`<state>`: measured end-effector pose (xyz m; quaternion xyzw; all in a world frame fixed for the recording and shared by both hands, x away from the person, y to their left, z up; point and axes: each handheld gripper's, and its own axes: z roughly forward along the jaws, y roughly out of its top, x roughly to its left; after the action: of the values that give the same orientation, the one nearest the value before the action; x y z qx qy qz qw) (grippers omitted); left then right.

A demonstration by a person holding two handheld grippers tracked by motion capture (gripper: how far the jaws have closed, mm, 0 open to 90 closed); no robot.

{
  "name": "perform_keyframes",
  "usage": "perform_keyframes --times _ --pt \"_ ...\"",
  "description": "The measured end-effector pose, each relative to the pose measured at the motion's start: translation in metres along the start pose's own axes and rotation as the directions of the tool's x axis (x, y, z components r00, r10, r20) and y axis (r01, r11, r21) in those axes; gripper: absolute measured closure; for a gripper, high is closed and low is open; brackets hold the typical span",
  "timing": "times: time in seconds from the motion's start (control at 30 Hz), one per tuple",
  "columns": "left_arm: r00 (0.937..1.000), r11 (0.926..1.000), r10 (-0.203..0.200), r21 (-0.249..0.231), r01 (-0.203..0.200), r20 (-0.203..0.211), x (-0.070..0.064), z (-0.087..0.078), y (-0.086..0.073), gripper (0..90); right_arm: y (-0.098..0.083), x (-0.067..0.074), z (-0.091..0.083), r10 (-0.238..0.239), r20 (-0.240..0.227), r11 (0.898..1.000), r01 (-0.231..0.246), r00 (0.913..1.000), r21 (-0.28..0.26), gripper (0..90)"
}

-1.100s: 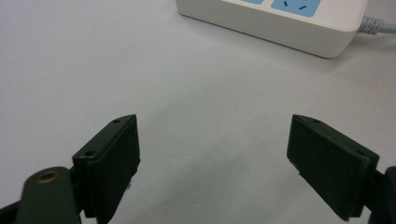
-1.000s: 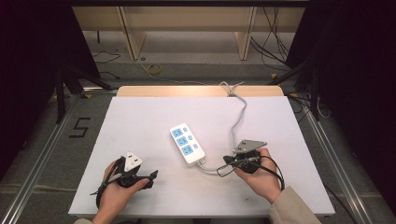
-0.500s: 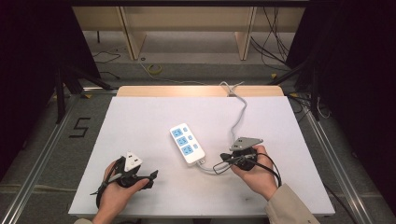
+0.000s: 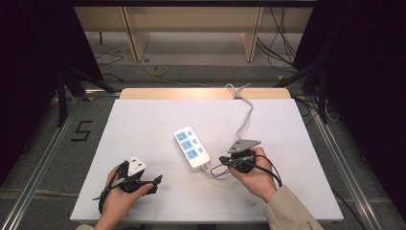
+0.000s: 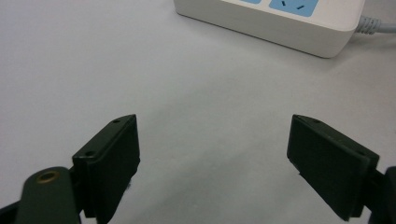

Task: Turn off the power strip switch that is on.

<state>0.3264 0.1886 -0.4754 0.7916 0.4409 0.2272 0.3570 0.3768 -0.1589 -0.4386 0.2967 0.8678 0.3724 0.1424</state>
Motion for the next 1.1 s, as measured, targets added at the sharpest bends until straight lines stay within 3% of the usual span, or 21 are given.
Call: perform_keyframes --times 1.1 --pt "1.0000 1.0000 0.000 0.000 0.000 0.000 0.000 0.000 0.000 16.9 0.022 0.000 0.014 -0.005 -0.001 1.000 0.005 1.0000 -0.001 90.0"
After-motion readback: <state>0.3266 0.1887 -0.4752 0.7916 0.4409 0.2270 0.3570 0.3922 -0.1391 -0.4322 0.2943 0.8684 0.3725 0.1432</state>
